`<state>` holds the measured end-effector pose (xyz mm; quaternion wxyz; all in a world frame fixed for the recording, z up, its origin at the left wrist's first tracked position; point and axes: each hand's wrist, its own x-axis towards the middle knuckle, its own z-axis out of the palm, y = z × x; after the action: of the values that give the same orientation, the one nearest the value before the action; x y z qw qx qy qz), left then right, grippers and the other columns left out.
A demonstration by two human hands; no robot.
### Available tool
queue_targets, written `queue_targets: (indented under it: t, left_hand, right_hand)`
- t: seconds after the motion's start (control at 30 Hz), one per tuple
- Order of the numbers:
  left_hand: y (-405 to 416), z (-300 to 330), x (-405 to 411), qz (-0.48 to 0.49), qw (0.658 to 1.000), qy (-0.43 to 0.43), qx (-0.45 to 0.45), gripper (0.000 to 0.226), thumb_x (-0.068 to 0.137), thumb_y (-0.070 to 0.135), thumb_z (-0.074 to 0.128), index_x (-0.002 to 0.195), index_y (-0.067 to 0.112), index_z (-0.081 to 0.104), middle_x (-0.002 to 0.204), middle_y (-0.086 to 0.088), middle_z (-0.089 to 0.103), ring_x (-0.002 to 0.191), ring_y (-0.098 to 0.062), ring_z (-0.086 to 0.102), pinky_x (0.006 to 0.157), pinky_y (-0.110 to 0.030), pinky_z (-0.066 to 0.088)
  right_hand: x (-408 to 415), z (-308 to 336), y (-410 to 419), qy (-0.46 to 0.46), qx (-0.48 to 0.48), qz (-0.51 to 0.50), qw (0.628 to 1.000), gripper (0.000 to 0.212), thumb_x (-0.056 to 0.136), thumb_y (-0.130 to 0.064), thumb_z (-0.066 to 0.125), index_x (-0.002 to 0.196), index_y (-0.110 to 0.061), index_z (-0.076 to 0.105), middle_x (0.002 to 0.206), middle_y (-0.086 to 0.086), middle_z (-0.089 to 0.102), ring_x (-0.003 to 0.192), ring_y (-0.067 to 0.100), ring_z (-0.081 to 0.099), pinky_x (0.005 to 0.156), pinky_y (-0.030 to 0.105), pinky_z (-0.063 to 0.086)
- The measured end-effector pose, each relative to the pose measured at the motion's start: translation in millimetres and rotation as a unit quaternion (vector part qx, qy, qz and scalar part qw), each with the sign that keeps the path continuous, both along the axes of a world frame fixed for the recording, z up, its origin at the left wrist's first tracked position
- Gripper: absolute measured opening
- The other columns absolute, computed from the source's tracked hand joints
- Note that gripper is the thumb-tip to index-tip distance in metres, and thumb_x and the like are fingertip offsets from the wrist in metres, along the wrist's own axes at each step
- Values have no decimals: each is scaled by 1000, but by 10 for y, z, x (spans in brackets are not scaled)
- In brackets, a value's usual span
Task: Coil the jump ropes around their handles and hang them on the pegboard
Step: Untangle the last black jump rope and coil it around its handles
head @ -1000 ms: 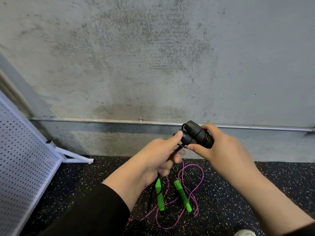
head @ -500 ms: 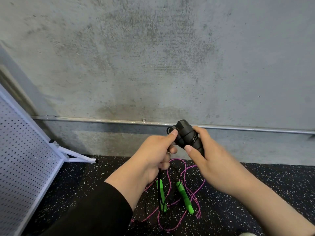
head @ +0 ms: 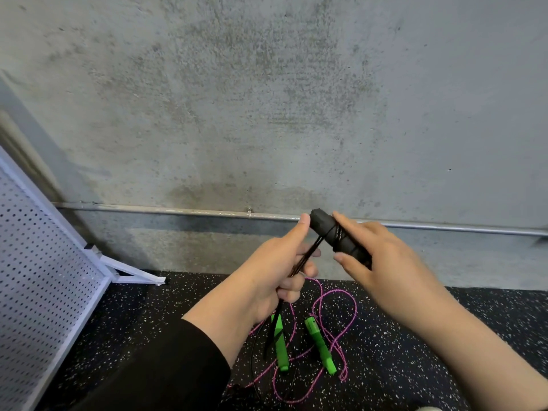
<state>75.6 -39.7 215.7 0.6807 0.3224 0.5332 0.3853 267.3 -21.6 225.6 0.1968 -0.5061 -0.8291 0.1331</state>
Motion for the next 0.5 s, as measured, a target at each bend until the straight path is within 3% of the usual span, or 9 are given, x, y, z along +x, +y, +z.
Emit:
queue_targets:
  t: [0.07, 0.13, 0.27, 0.33, 0.4, 0.43, 0.5]
  left_hand:
    - [-20, 3, 25, -7, 1000, 6, 3, 87, 87, 79, 47, 126, 3, 62, 63, 3, 49, 43, -7, 17, 39, -20, 16]
    - [-43, -14, 55, 7, 1000, 23, 1, 69, 87, 75, 54, 112, 10, 64, 61, 3, 47, 42, -8, 18, 39, -19, 16]
    - [-45, -38, 47, 84, 996, 4, 11, 41, 93, 59, 62, 94, 19, 56, 57, 3, 46, 42, -8, 20, 39, -18, 15]
    - [-16, -17, 14, 101, 994, 4, 29, 36, 96, 55, 62, 86, 20, 55, 57, 3, 45, 43, -8, 20, 40, -18, 14]
    - [2, 10, -18, 103, 994, -6, 39, 36, 97, 53, 60, 80, 22, 52, 57, 3, 45, 44, -8, 19, 41, -19, 14]
    - [2, 24, -24, 95, 994, -11, 46, 35, 98, 52, 59, 81, 22, 53, 58, 3, 45, 45, -8, 19, 41, -19, 14]
    - [-10, 40, -23, 69, 995, -16, 69, 35, 99, 51, 56, 82, 21, 54, 60, 3, 45, 45, -8, 20, 41, -20, 15]
  right_hand:
    - [-32, -12, -45, -67, 28, 19, 997, 74, 93, -50, 61, 151, -60, 16, 126, -13, 52, 111, 17, 55, 91, 42, 50]
    - [-108, -16, -119, -134, 57, 32, 989, 78, 92, -52, 62, 151, -60, 11, 130, -10, 50, 107, 19, 52, 90, 38, 48]
    - [-157, -26, -126, -110, 30, 59, 992, 84, 92, -56, 61, 153, -59, 2, 143, -9, 40, 119, 18, 46, 103, 36, 42]
    - [-140, 18, -101, -8, -36, 60, 997, 79, 91, -59, 59, 154, -55, 12, 143, -25, 41, 127, 3, 45, 109, 23, 36]
    - [-141, 71, -90, 151, -109, 1, 983, 62, 88, -62, 53, 146, -49, 37, 125, -41, 54, 117, -13, 52, 96, 5, 36]
    - [-137, 97, -83, 246, -148, -40, 957, 51, 89, -62, 48, 137, -43, 50, 114, -37, 63, 111, -11, 59, 88, 3, 41]
    - [-100, 136, -50, 425, -319, -99, 841, 46, 98, -55, 42, 123, -24, 66, 108, -7, 77, 102, 17, 73, 76, 18, 58]
